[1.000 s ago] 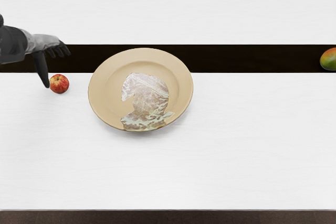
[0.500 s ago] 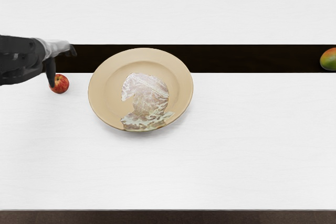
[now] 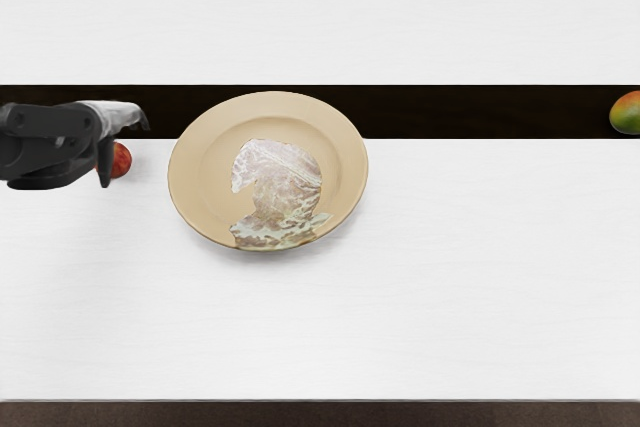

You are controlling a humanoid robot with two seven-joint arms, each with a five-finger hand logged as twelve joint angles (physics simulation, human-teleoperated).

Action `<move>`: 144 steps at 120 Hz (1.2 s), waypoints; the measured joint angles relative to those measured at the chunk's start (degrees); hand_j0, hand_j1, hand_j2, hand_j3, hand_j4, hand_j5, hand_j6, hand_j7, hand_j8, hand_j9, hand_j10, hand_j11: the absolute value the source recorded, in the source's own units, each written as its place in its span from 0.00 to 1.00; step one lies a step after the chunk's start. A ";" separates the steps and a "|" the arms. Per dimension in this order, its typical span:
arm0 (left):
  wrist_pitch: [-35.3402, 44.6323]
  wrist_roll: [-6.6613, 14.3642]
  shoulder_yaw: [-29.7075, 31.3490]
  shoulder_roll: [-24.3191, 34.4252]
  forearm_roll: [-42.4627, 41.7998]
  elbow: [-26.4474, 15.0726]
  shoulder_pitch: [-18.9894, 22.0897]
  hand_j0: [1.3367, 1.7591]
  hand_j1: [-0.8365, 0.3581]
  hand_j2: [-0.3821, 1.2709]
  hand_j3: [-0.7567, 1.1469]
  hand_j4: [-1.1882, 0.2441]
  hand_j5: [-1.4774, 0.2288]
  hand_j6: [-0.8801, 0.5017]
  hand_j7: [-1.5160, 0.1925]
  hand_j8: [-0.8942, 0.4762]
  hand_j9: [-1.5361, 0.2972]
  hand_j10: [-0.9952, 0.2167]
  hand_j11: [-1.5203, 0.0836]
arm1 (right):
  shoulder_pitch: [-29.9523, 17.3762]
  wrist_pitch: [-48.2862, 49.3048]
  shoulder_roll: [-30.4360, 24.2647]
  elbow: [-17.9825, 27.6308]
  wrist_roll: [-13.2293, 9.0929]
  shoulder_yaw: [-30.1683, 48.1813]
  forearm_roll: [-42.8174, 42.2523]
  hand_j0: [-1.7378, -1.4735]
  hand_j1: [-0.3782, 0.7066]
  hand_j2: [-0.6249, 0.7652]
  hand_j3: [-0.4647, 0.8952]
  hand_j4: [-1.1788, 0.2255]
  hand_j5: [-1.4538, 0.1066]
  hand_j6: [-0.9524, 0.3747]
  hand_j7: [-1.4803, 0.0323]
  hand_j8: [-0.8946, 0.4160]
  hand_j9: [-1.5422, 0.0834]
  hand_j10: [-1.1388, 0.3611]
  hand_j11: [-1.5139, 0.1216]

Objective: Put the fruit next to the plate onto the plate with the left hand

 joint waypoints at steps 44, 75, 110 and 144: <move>-0.32 -0.14 0.01 -0.88 -1.84 1.63 2.18 0.76 0.73 0.26 0.40 0.64 0.66 0.44 0.69 0.46 0.65 0.60 0.73 | 0.00 0.00 0.00 0.00 0.00 0.00 0.00 0.30 0.07 0.44 0.34 0.81 0.90 0.69 0.95 0.66 0.92 0.74 0.90; 0.06 -0.48 -0.13 -0.97 -2.06 2.26 3.06 0.76 0.64 0.27 0.40 0.66 0.57 0.51 0.57 0.40 0.59 0.53 0.67 | 0.00 0.00 0.00 0.00 0.00 0.00 0.00 0.30 0.07 0.44 0.34 0.81 0.90 0.69 0.95 0.66 0.92 0.74 0.90; 0.03 -0.41 -0.04 -0.44 -2.25 2.82 3.13 0.76 0.58 0.28 0.40 0.57 0.55 0.39 0.58 0.35 0.55 0.48 0.61 | 0.00 0.00 0.00 0.00 0.00 0.00 0.00 0.30 0.07 0.44 0.34 0.81 0.90 0.69 0.95 0.66 0.92 0.74 0.90; 0.04 -0.59 -0.08 -0.38 -2.14 3.00 3.38 0.76 0.51 0.29 0.40 0.56 0.54 0.43 0.52 0.30 0.50 0.43 0.56 | 0.00 0.00 0.00 0.00 0.00 0.00 0.00 0.30 0.07 0.44 0.34 0.81 0.90 0.69 0.95 0.66 0.92 0.74 0.90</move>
